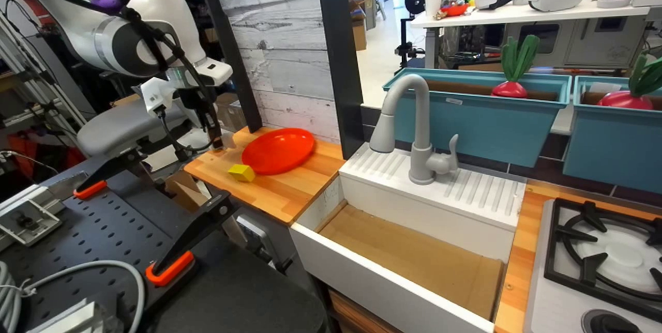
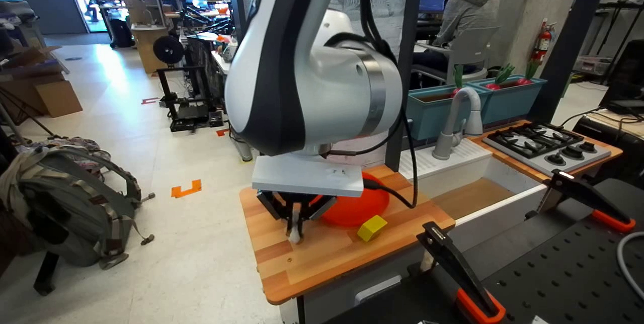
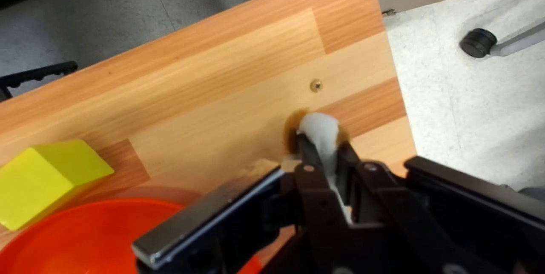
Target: Remove the plush toy from the orange plate and place it on the left side of the counter
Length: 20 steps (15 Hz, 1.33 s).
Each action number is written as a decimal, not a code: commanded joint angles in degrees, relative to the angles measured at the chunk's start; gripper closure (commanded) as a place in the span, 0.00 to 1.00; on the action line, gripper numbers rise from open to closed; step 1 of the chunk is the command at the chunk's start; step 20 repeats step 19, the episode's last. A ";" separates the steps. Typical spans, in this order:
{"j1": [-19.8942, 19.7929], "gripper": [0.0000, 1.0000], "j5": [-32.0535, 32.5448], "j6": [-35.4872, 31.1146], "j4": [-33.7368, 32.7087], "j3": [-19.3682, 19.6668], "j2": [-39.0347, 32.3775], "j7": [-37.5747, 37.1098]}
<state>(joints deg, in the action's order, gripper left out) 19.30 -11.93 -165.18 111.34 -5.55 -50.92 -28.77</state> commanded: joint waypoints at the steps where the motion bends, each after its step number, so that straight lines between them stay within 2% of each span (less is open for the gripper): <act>1: 0.96 0.97 -0.65 1.42 -1.34 0.86 -1.92 0.94; 2: 1.23 0.61 -0.63 1.86 -1.26 1.23 -2.16 0.63; 4: 0.58 0.55 -0.70 2.26 -1.05 0.81 -2.32 1.23; 11: 1.39 0.04 -0.51 0.38 1.83 0.91 1.31 1.38; 12: 1.75 0.00 -0.50 0.08 2.50 1.02 2.45 1.24; 17: 2.32 0.00 0.50 -3.35 8.90 -0.08 10.69 4.02; 18: 1.91 0.00 -0.48 -1.12 3.97 0.05 6.29 2.84; 20: 2.12 0.00 -0.35 -1.14 5.20 0.00 7.90 3.23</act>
